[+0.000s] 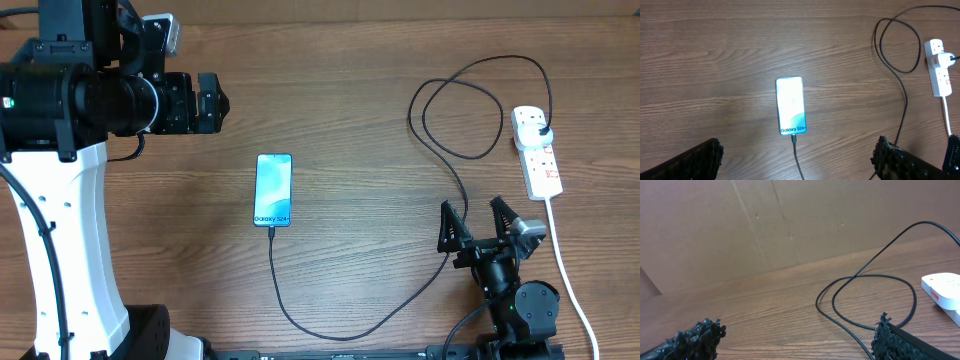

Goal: Plug charger to phone and switch on socket

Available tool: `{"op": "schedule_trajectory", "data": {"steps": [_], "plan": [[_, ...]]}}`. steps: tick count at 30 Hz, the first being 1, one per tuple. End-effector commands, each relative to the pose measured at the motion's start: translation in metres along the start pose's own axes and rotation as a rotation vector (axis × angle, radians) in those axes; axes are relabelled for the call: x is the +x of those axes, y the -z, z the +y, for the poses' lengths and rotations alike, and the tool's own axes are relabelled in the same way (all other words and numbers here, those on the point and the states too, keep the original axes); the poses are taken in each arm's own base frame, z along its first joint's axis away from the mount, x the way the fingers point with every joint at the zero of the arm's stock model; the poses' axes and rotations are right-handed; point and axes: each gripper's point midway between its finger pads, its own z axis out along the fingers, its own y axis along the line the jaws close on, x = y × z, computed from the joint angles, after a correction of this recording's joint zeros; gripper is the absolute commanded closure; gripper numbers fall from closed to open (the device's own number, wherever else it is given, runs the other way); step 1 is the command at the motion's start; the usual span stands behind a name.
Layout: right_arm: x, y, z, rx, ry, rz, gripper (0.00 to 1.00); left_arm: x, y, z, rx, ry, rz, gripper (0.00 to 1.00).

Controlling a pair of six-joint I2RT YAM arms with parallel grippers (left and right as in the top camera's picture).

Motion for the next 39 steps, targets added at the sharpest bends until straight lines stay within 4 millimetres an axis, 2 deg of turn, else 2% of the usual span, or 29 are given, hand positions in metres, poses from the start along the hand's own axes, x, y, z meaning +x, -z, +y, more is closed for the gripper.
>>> {"op": "schedule_trajectory", "data": {"steps": [1, 21, 28, 32, 39], "plan": [[0.003, 0.000, 0.001, -0.010, 0.001, 0.000, 0.00, -0.002, 0.010, -0.002, -0.002, -0.003, -0.032, 0.00], [0.003, 0.000, 0.001, -0.009, 0.001, 0.000, 0.00, -0.002, 0.009, 0.000, -0.013, -0.004, -0.030, 0.00], [0.003, 0.000, 0.001, -0.010, 0.001, 0.000, 0.00, 0.003, 0.019, -0.002, -0.014, -0.010, -0.052, 0.00], [0.003, 0.000, 0.001, -0.010, 0.001, 0.000, 0.00, 0.017, 0.025, -0.003, -0.015, -0.010, -0.049, 0.00], [0.003, 0.000, 0.001, -0.010, 0.001, 0.000, 0.00, 0.077, 0.029, 0.005, -0.050, 0.002, 0.021, 0.00]]}}
